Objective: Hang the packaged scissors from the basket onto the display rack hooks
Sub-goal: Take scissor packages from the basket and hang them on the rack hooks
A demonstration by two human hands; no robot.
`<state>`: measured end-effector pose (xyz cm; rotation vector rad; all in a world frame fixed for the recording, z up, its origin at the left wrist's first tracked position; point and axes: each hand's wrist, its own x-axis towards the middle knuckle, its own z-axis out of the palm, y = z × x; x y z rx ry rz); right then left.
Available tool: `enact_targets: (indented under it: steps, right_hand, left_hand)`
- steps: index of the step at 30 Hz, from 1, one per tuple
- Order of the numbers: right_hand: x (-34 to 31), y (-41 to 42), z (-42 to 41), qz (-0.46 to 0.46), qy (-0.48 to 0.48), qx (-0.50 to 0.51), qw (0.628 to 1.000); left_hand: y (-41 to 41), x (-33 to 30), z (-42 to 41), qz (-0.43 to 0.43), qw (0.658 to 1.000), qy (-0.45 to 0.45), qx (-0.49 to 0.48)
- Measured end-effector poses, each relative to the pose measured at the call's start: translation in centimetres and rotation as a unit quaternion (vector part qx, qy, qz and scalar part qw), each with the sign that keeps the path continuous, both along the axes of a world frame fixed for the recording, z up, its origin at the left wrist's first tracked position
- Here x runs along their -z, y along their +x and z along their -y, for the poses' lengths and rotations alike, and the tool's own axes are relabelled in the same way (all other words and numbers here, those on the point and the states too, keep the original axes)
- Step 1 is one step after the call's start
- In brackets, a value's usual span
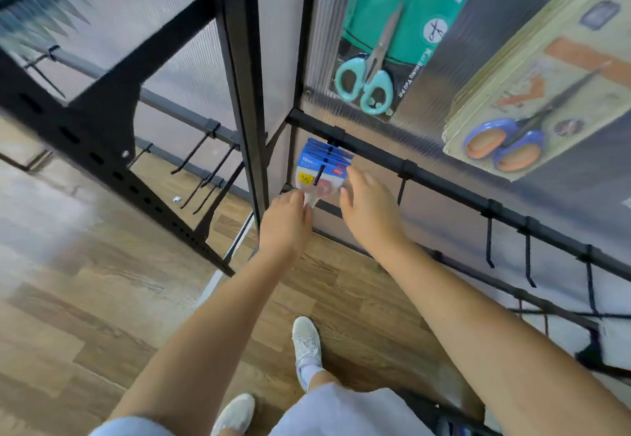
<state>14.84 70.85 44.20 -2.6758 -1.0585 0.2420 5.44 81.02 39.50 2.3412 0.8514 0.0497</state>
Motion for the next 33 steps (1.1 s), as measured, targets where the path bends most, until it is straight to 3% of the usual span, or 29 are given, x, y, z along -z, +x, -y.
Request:
enact_targets:
  steps: [4,7,10,14,19,22,26,30,33]
  right_hand:
    - [-2.5,-4.7,2.2,0.042,-0.037,0.039,0.998]
    - [-4.3,-8.9,4.6,0.057,-0.012,0.098,0.993]
    - [-5.9,-13.7,7.5,0.061,0.022,0.161,0.985]
    - [-6.8,-19.7,13.3,0.073,-0.020,0.247,0.966]
    - [-7.3,-25.4,22.9,0.067,0.005,0.413,0.908]
    - [-7.7,-28.5,27.9,0.065,0.011,0.480,0.875]
    - [-6.0,-33.1,34.6,0.058,0.034,0.573,0.817]
    - [-3.1,-37.9,41.5,0.012,0.008,0.619,0.785]
    - [-1.1,-40.4,46.8,-0.015,-0.011,0.646,0.763]
  left_hand:
    - [-2.0,-3.2,1.2,0.019,0.986,0.094,0.136]
    - [-4.9,-6.1,2.7,0.001,0.961,0.166,0.220]
    - [-7.7,-9.2,5.1,-0.015,0.936,0.207,0.284]
    - [-10.3,-12.2,11.8,-0.010,0.898,0.220,0.381]
    - [-12.7,-13.9,22.4,0.014,0.825,0.198,0.529]
    - [-14.3,-14.2,28.1,0.009,0.796,0.173,0.581]
    - [-16.8,-12.5,35.4,0.008,0.731,0.198,0.653]
    - [-19.6,-9.6,42.4,-0.043,0.672,0.221,0.705]
    - [-21.2,-7.7,47.7,-0.066,0.648,0.227,0.724]
